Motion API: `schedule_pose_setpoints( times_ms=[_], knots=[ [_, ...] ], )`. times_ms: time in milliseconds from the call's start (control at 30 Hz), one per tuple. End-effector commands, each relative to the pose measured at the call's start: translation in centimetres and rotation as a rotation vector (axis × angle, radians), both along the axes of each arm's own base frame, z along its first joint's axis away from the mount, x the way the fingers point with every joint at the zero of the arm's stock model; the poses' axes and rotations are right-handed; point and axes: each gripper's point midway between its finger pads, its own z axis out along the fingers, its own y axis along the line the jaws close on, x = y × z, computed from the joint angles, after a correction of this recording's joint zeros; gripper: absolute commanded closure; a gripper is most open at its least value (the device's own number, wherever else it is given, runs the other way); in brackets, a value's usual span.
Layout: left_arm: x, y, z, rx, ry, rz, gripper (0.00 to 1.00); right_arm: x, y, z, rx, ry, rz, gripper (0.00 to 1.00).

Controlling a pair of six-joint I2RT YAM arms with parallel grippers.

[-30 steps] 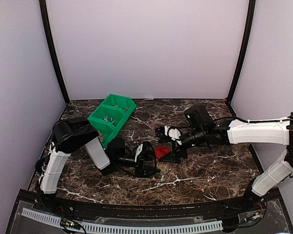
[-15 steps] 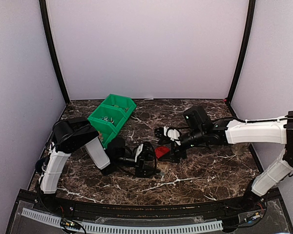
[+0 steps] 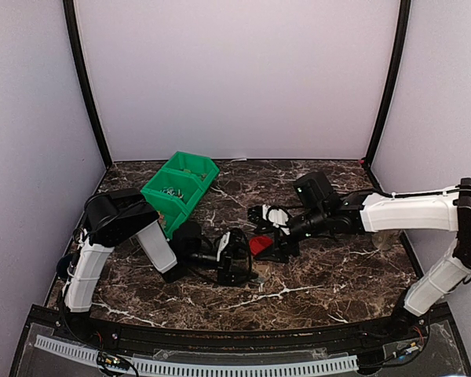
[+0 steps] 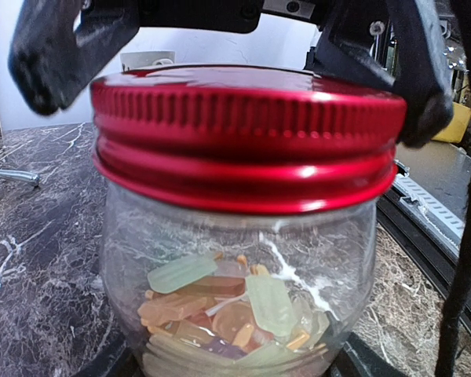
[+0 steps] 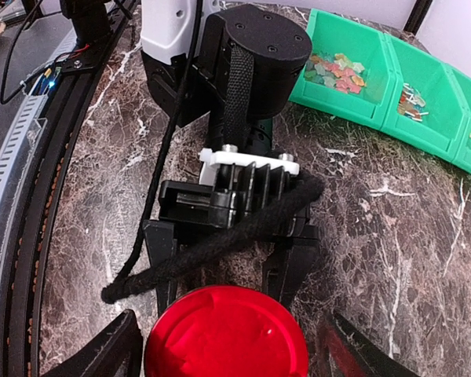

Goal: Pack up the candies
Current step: Screw the bottle lid onto the packing bottle.

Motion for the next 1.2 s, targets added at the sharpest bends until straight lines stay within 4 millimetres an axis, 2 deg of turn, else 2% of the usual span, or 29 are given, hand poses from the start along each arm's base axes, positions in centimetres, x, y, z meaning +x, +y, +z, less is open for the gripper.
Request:
schedule_pose_setpoints(
  times_ms=[0, 267, 333, 400, 467, 733, 933, 1100, 1167],
  knots=[
    [-0.8, 0.4, -3.1, 0.107, 0.105, -0.009, 0.32, 0.4, 0.1, -0.6, -0.003, 0.018, -0.016, 0.25],
    [-0.6, 0.3, -3.3, 0.114, 0.107, 0.001, 0.32, 0.4, 0.1, 0.0, 0.017, 0.014, -0.025, 0.35],
    [-0.3, 0.3, -3.4, 0.118, 0.107, 0.015, 0.32, 0.5, 0.0, 0.3, 0.029, 0.008, -0.036, 0.40],
    [0.3, 0.3, -3.6, 0.124, 0.100, 0.054, 0.32, 0.7, 0.0, 0.4, 0.037, 0.006, -0.057, 0.46],
    [1.2, 0.2, -4.0, 0.138, 0.094, 0.108, 0.32, 1.2, -0.1, 0.5, 0.042, 0.003, -0.089, 0.48],
    [5.0, 0.7, -5.0, 0.184, 0.056, 0.327, 0.32, 4.2, -0.8, 0.4, 0.055, 0.008, -0.318, 0.46],
    [7.1, 1.3, -5.3, 0.208, 0.037, 0.453, 0.32, 7.5, -1.7, 0.7, 0.082, 0.028, -0.579, 0.42],
    [7.8, 1.4, -6.1, 0.252, 0.032, 0.496, 0.32, 9.1, -1.4, 0.7, 0.093, 0.047, -0.762, 0.33],
    [7.7, 1.3, -6.1, 0.254, 0.030, 0.493, 0.32, 8.9, -0.8, 1.0, 0.099, 0.054, -0.765, 0.30]
  ],
)
